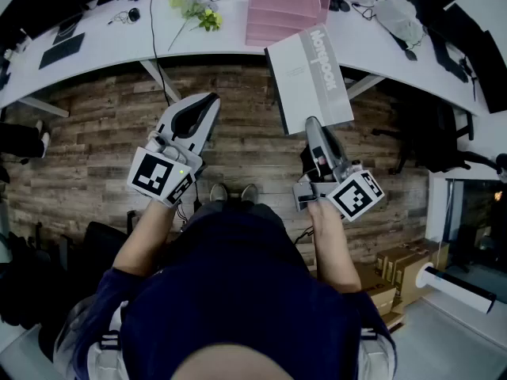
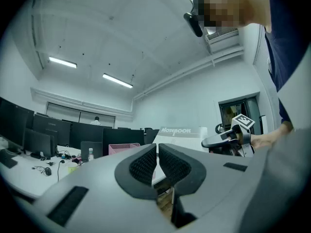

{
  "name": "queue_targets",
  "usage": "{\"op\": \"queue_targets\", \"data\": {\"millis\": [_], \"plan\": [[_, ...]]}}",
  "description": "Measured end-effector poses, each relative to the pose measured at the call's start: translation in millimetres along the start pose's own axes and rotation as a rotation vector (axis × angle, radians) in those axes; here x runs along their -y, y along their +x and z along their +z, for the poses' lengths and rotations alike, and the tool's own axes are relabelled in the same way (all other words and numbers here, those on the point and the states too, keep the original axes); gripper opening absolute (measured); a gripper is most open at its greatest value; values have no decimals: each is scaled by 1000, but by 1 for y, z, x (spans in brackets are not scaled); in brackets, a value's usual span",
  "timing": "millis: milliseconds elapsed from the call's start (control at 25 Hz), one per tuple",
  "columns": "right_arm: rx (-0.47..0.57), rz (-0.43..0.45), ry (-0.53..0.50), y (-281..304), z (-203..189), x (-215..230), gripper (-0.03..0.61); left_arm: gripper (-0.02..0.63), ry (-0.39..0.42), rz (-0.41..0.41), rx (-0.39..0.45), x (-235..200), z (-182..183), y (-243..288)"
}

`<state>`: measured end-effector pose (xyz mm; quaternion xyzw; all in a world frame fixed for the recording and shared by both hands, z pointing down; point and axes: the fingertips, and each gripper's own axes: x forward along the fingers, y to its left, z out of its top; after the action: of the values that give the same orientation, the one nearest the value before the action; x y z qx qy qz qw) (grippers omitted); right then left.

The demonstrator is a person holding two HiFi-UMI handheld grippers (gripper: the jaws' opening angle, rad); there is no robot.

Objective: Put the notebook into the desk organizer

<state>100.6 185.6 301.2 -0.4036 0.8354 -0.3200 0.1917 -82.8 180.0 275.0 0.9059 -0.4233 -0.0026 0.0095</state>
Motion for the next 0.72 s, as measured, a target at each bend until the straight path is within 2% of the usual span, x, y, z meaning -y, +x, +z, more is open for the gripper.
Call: {"op": "queue_targets", "data": {"millis": [240, 720], "plan": [[3, 22, -33, 1, 3, -6, 12, 38, 2, 1, 1, 2, 1, -2], [8, 20, -10, -7, 2, 0, 12, 38, 10, 5, -10, 10, -1, -2]]}}
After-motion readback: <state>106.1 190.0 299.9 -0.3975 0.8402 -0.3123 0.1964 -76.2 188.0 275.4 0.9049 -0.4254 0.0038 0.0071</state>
